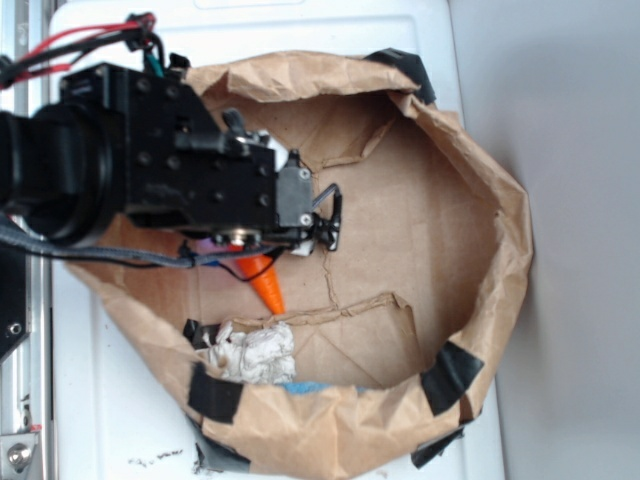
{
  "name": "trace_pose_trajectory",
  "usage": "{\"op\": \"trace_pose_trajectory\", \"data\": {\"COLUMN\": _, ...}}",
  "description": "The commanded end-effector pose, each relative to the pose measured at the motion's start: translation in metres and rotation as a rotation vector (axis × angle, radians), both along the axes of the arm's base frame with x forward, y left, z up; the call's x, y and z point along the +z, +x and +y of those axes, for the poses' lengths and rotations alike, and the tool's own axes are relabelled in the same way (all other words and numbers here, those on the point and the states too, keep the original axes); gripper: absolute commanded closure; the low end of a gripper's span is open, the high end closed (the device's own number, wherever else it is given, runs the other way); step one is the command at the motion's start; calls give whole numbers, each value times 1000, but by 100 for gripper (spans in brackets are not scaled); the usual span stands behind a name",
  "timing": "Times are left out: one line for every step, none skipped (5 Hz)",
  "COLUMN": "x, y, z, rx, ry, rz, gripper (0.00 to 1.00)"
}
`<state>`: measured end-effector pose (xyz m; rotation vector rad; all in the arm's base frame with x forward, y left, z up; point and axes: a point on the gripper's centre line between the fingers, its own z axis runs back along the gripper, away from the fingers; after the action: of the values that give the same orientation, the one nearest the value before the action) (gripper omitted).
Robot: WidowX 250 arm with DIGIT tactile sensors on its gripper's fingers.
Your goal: Grab the carrot.
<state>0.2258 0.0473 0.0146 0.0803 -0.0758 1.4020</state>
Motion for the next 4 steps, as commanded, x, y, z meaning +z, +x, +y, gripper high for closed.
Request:
{"op": "trace_pose_trajectory", "data": {"x": 3, "y": 1, "z": 20, "rx": -9, "ry": -2, "rz": 32, "gripper": 100}}
{"op": "trace_pose_trajectory", "data": {"x": 19, "y": 24, "z": 20, "rx": -174, "ry": 21, "rz": 35, "gripper": 100}}
{"op": "trace_pose_trajectory", "data": {"x": 70, "y": 45, "z": 11, "rx": -406, "ry": 58, "rz": -124, "gripper": 100}}
{"op": "trace_pose_trajectory", "data": {"x": 122, "y": 42, "z": -10, "rx": -653, "ry": 67, "rz": -217, "gripper": 100}}
